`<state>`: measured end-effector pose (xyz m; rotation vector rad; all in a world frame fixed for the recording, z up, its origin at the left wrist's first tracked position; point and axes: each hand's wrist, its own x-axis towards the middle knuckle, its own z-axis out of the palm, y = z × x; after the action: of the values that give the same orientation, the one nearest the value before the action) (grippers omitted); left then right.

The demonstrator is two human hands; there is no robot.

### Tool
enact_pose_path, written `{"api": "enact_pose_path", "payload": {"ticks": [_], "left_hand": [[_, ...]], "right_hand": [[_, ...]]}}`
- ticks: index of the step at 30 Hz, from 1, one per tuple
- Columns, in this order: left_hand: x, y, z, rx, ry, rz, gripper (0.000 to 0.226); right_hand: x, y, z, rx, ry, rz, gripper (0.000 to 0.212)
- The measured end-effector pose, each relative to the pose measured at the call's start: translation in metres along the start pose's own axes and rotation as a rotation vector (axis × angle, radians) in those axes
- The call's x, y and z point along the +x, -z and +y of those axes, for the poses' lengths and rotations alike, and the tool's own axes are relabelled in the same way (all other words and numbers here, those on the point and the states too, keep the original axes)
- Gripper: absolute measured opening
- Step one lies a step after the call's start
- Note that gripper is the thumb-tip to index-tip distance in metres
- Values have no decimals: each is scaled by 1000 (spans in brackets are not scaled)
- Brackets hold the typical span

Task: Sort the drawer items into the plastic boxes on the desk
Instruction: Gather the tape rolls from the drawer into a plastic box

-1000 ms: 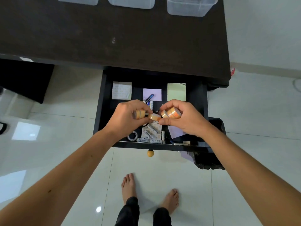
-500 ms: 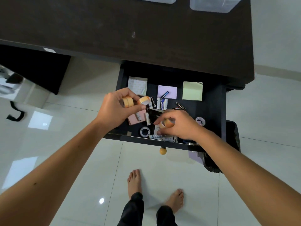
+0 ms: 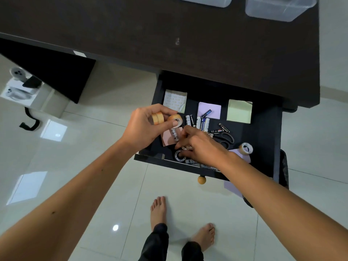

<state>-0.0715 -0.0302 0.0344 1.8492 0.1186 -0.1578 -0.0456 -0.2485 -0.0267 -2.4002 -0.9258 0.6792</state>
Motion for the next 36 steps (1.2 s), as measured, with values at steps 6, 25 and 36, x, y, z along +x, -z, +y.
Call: {"api": "enact_pose_path", "payload": {"ticks": [6, 25, 36], "left_hand": [[0, 2, -5, -26, 27, -7, 22], [0, -3, -9, -44, 41, -3, 25], [11, -55, -6, -150, 83, -152, 19]], "right_hand": [[1, -2, 3, -118, 23, -11, 29], [-19, 24, -2, 272, -151, 163, 11], [-104, 68, 31, 511, -385, 365, 26]]}}
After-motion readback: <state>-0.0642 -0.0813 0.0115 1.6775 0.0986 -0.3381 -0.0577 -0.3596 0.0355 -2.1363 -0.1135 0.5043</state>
